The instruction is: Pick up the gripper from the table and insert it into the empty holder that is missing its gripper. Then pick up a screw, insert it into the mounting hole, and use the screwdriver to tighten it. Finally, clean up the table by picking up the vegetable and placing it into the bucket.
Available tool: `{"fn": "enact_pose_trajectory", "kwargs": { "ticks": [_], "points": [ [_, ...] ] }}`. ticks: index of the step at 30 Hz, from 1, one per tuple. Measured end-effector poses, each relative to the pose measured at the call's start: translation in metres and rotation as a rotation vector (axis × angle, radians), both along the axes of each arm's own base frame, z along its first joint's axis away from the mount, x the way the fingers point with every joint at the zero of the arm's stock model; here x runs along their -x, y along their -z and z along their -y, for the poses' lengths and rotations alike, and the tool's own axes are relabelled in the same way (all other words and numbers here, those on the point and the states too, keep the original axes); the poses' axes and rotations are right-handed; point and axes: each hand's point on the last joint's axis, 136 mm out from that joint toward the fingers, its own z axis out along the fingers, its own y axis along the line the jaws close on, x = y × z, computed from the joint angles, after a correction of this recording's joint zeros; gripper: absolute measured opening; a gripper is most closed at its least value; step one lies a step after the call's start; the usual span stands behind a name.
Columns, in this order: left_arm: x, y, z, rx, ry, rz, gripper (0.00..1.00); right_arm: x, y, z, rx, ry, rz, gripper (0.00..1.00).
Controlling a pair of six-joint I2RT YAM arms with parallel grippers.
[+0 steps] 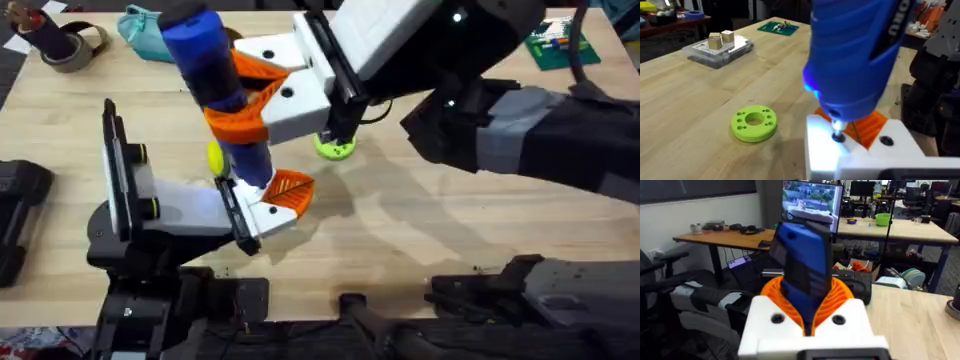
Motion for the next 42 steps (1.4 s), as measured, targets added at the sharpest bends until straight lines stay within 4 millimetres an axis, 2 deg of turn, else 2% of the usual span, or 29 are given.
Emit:
{"fn": "enact_pose_trajectory", "kwargs": {
  "ticks": [21,28,30,34,37,40,42],
  "points": [
    [0.000,0.000,0.000,0.000,0.000,0.000,0.012,-0.002,0.003,0.000,-0.001,0.014,-0.008,0.046],
    [-0.001,-0.003,0.000,0.002,-0.004,0.009,0.012,-0.014,-0.004,0.003,0.074,-0.012,-0.074,0.046],
    [0.000,-0.002,0.000,0.001,-0.003,0.004,0.012,-0.021,-0.022,0.004,0.070,-0.012,-0.062,0.048],
    [0.000,-0.001,0.000,0.001,-0.004,-0.004,0.012,-0.040,-0.081,0.012,0.016,0.037,0.023,0.046],
    [0.000,-0.001,0.000,0.001,-0.004,-0.004,0.012,-0.045,-0.123,0.020,-0.009,0.067,0.068,0.048],
    [0.000,-0.001,0.000,0.001,-0.004,-0.004,0.012,-0.045,-0.150,0.026,-0.021,0.087,0.106,0.046],
    [0.000,-0.001,0.000,0.001,-0.004,-0.004,0.012,-0.043,-0.157,0.028,-0.021,0.093,0.122,0.046]
  ]
}}
